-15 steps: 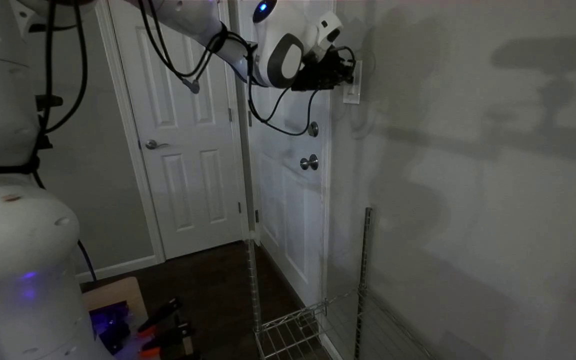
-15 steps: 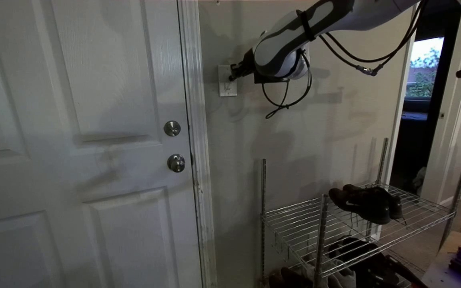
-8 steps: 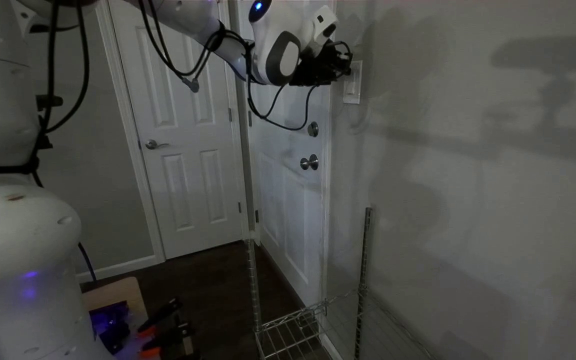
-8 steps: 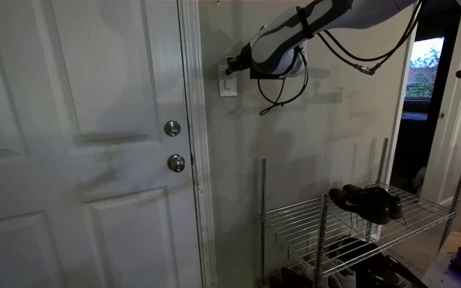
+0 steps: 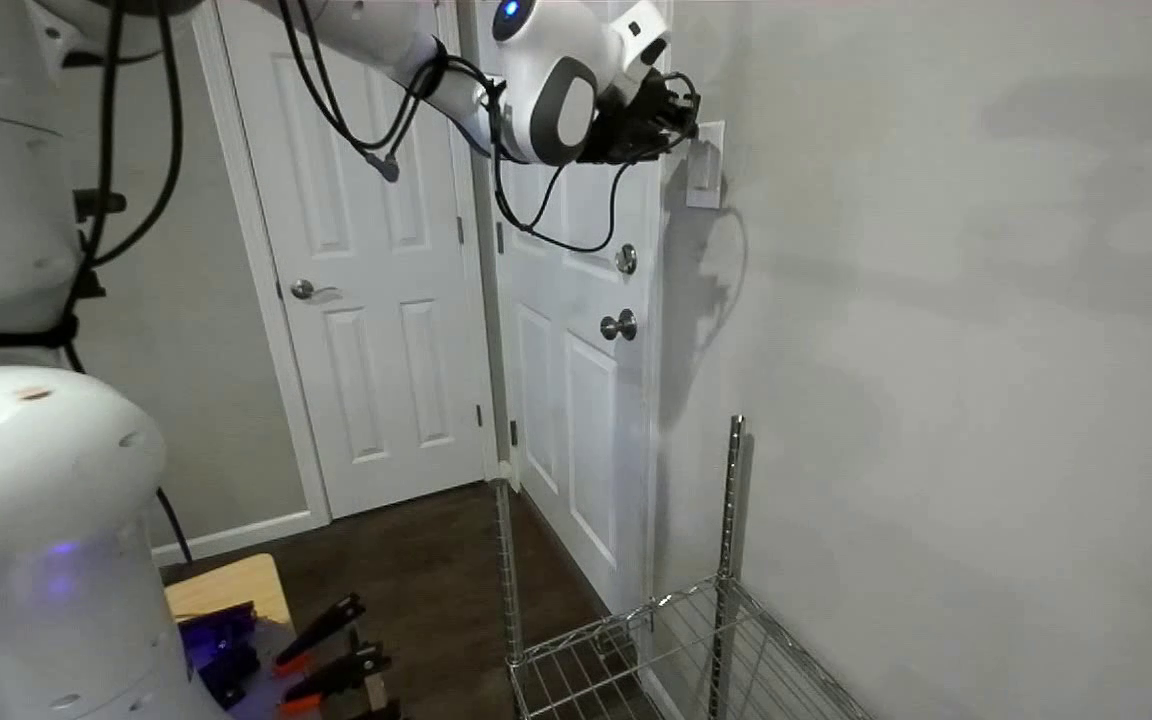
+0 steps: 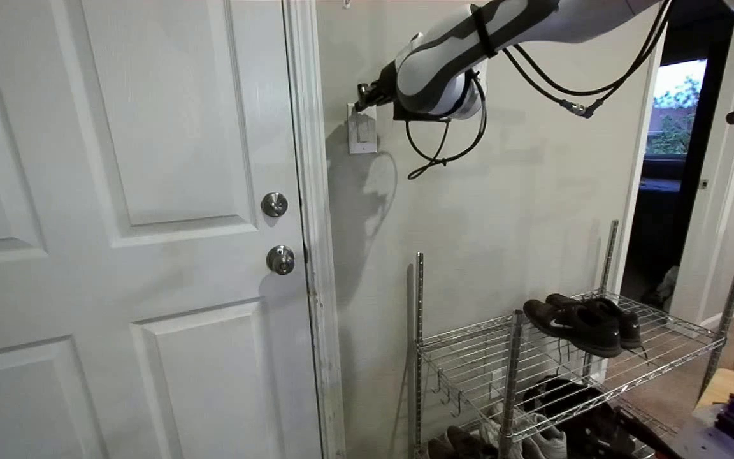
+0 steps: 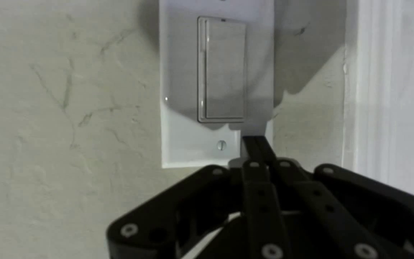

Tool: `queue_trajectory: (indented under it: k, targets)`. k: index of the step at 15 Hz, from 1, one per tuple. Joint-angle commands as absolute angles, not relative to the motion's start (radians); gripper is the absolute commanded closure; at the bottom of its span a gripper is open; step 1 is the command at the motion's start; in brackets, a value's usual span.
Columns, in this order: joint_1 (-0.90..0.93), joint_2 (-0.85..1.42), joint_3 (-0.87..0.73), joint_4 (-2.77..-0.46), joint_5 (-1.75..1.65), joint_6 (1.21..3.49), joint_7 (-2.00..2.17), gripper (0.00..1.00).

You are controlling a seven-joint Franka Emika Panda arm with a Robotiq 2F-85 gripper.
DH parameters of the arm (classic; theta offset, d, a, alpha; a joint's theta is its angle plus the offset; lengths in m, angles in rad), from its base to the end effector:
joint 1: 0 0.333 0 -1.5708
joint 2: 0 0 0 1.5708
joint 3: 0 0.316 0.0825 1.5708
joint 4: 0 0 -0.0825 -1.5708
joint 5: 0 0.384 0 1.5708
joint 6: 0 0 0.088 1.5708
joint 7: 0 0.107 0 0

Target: Turn on the light switch

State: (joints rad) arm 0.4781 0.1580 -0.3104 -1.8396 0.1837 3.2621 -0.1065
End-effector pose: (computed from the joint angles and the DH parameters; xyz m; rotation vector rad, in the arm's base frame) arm 0.6323 0.1040 0.6037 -2.4536 -0.1408 -1.8083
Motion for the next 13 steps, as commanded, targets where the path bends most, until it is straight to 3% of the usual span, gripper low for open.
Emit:
queue_trajectory:
  k: [1, 9, 10, 11, 13]
  targets:
    - [0.495, 0.164, -0.327, -1.839, 0.197, 3.288, -0.081, 1.00]
    - [0.515, 0.162, -0.354, -1.841, 0.194, 3.284, -0.054, 1.00]
    - [0.520, 0.163, -0.360, -1.841, 0.192, 3.283, -0.051, 0.80]
    - [0.499, 0.158, -0.338, -1.840, 0.185, 3.262, -0.073, 0.97]
    - [0.504, 0.158, -0.344, -1.840, 0.185, 3.262, -0.072, 0.86]
